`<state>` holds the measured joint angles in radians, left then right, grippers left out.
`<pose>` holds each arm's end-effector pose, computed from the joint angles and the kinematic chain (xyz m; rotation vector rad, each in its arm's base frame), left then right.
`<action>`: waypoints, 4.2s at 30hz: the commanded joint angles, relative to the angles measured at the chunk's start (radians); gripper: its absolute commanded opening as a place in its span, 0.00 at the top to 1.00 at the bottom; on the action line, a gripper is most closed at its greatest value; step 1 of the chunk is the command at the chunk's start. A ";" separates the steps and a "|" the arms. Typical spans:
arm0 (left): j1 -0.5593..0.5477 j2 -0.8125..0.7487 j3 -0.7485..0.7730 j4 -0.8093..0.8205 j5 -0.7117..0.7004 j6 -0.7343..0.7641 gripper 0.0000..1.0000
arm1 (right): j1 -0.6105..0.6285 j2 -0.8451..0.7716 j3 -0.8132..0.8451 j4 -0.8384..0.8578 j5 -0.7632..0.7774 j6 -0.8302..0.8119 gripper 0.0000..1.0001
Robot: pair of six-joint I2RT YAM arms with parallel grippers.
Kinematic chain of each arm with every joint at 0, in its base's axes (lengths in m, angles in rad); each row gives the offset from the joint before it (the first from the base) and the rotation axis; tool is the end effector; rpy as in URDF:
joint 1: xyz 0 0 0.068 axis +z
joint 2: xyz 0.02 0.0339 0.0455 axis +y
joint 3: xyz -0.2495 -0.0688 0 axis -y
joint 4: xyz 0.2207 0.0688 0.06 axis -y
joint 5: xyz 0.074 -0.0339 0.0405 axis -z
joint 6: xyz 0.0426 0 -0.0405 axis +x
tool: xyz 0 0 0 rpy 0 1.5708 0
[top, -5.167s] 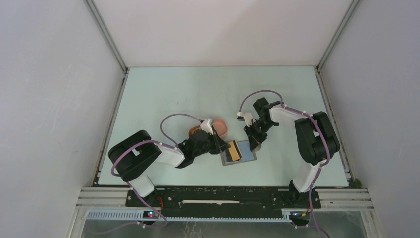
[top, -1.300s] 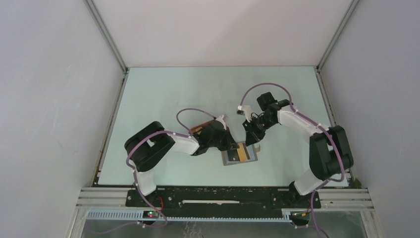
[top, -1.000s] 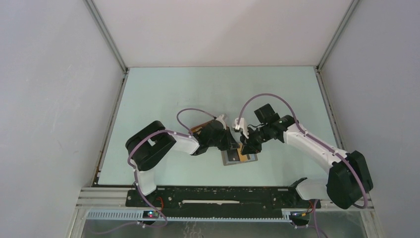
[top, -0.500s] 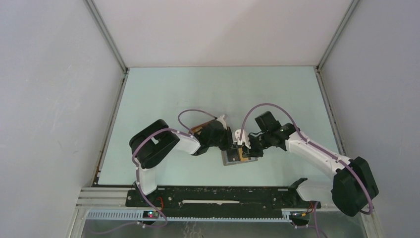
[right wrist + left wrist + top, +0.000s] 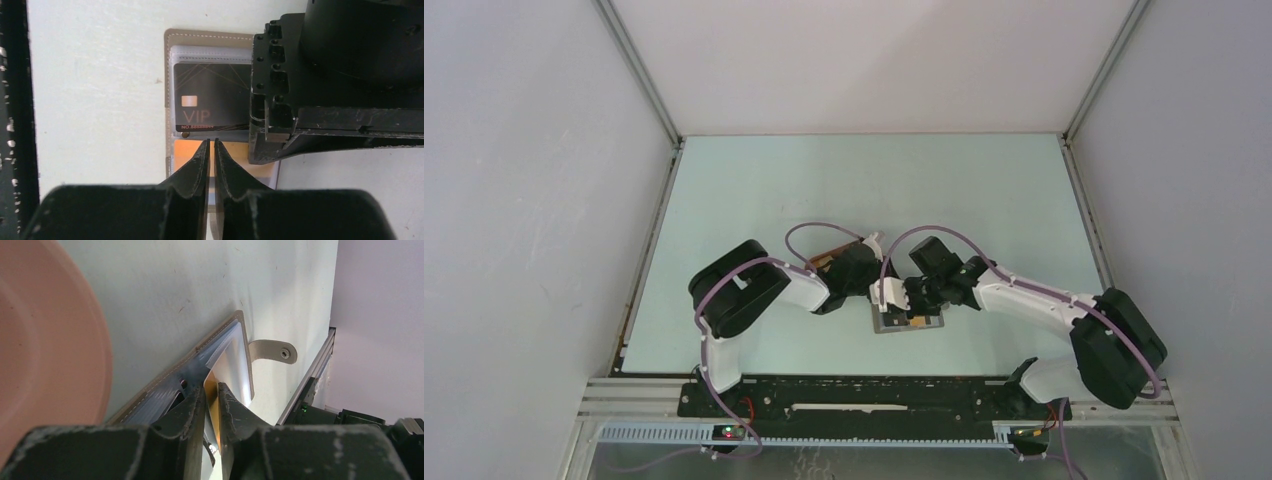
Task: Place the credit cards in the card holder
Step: Insert the credit card into the card holder, then turn over the card holder at the center of the board.
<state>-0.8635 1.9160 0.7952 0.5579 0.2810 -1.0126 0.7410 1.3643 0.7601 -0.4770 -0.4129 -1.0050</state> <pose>0.2195 -0.2750 0.1143 0.0081 2.4524 -1.2917 0.1638 0.1731 0.1820 -2.0560 1.5485 0.4491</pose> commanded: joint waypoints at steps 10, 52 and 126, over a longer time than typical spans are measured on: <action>-0.002 0.036 0.000 -0.027 0.039 0.001 0.78 | 0.074 0.065 0.001 0.085 0.116 0.012 0.86; 0.010 -0.058 -0.072 -0.042 0.007 0.027 0.65 | -0.011 -0.016 0.016 -0.101 0.053 -0.007 0.80; -0.063 -1.338 -0.580 -0.242 -0.620 0.563 0.00 | -0.254 0.117 0.248 -0.134 -0.373 0.765 0.41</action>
<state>-0.9276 0.6514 0.2905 0.3317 -0.1394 -0.4767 0.4225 1.4475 0.9817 -0.7300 -0.8898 -0.4175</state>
